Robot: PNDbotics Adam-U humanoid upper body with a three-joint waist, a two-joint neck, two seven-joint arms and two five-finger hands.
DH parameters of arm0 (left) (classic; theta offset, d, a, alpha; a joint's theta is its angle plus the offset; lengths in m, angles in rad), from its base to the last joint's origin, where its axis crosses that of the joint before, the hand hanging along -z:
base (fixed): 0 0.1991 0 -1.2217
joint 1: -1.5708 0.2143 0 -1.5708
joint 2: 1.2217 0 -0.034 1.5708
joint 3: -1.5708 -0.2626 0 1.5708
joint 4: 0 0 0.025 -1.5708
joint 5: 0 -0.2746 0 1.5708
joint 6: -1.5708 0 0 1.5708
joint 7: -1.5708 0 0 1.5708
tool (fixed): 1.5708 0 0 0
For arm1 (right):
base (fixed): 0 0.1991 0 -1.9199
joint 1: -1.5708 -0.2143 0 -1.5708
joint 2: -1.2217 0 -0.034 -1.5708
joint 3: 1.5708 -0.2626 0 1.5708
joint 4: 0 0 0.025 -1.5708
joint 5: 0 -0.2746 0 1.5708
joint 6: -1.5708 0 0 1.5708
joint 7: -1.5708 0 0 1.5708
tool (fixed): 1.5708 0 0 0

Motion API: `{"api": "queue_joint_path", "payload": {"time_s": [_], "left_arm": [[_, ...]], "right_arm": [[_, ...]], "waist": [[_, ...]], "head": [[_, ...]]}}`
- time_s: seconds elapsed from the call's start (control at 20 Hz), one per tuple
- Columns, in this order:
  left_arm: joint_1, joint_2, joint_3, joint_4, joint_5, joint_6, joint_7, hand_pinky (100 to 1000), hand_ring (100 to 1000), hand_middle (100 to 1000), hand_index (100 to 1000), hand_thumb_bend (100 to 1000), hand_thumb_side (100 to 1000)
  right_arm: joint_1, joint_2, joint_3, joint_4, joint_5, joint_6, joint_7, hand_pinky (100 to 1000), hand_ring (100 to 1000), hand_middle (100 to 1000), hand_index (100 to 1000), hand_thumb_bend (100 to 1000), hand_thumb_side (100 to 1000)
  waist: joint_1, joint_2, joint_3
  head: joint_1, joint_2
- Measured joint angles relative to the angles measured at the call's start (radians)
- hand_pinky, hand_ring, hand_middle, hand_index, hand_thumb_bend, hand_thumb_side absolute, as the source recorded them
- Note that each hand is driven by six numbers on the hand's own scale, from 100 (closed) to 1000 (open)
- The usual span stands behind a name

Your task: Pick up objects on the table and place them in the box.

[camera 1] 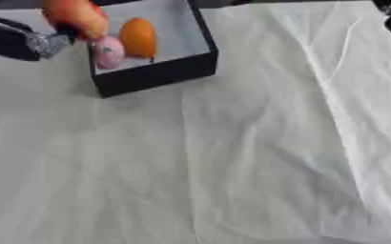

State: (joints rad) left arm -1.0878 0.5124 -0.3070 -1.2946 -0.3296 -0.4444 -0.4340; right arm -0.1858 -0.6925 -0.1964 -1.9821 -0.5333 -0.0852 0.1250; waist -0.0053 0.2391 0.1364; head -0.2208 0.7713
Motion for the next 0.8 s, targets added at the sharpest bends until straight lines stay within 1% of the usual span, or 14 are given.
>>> {"api": "queue_joint_path", "payload": {"time_s": [0.15,0.2,0.25,0.35,0.5,0.7,0.8], "left_arm": [[-0.055,-0.031,0.035,0.114,-0.03,-0.04,0.004,737,700,487,587,100,110],[-0.069,-0.042,0.047,0.15,-0.042,-0.053,0.005,736,700,488,588,100,103],[-0.083,-0.053,0.061,0.186,-0.057,-0.066,0.007,736,700,487,587,100,104],[-0.109,-0.075,0.09,0.253,-0.097,-0.088,0.017,738,702,486,587,100,120],[-0.135,-0.105,0.132,0.341,-0.161,-0.115,0.037,737,702,486,586,100,124],[-0.15,-0.143,0.181,0.428,-0.254,-0.145,0.083,752,711,489,592,100,132],[-0.15,-0.163,0.204,0.466,-0.306,-0.158,0.115,750,713,502,603,100,101]], "right_arm": [[-0.016,-0.002,0.001,0.0,-0.003,0.0,0.0,957,708,642,747,100,528],[-0.024,-0.003,0.002,0.0,-0.006,0.001,0.0,957,723,646,749,100,528],[-0.033,-0.006,0.004,0.0,-0.009,0.001,0.001,958,719,648,749,100,529],[-0.05,-0.007,0.006,0.0,-0.012,0.007,-0.003,959,717,647,748,100,530],[-0.079,-0.007,0.007,0.0,-0.021,0.02,-0.018,959,719,649,748,100,531],[-0.123,-0.008,0.015,0.0,-0.043,0.02,-0.033,958,719,649,748,100,532],[-0.145,-0.008,0.019,0.0,-0.056,0.022,-0.035,958,717,647,748,100,533]], "waist": [[0.005,0.001,-0.021],[0.006,0.001,-0.031],[0.007,0.001,-0.041],[0.012,0.004,-0.062],[0.016,0.026,-0.089],[0.016,0.042,-0.124],[0.016,0.054,-0.146]], "head": [[0.016,0.0],[0.022,-0.001],[0.029,-0.002],[0.043,-0.01],[0.064,-0.022],[0.093,-0.041],[0.11,-0.051]]}}
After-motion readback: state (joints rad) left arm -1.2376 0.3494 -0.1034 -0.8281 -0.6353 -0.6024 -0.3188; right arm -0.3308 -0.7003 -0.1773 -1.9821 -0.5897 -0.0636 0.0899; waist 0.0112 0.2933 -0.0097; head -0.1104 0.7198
